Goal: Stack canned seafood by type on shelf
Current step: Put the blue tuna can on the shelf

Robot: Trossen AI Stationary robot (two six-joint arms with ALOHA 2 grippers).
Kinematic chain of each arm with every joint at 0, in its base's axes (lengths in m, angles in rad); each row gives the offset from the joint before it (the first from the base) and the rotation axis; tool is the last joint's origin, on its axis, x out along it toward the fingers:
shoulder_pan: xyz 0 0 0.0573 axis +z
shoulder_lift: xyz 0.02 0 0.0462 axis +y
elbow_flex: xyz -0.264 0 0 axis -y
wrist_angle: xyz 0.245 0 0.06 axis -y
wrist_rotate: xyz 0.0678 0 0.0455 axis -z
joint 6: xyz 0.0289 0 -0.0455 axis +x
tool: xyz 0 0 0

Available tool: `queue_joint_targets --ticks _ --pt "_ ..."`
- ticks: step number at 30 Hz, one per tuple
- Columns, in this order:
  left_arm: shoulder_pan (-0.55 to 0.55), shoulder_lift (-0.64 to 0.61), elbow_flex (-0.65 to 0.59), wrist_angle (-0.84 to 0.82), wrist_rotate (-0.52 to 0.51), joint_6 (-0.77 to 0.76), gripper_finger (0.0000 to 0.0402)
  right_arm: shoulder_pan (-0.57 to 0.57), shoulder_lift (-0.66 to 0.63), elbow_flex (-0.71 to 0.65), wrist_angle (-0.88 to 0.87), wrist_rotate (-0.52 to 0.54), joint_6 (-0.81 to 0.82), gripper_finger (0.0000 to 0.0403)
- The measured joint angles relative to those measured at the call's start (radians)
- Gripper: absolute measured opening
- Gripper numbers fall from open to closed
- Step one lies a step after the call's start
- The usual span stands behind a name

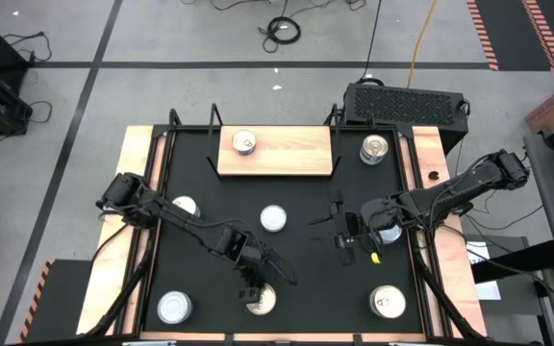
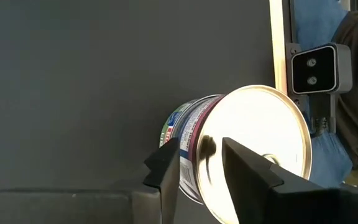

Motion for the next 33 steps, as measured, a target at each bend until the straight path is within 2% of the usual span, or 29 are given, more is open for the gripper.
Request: queue_joint_targets --ticks 23,31,33 --pt "0.006 0.018 0.002 -0.015 0.014 0.0 0.0108 0.0 0.0 0.0 0.0 0.0 -0.001 0.0169" --pt "0.017 0.019 0.002 -0.02 0.034 0.0 0.0033 0.0 0.0 0.0 0.0 0.0 -0.001 0.0169" --pt "0.026 0.019 0.002 -0.022 0.065 0.0 0.0014 0.0 0.0 0.0 0.0 0.0 -0.001 0.0169"
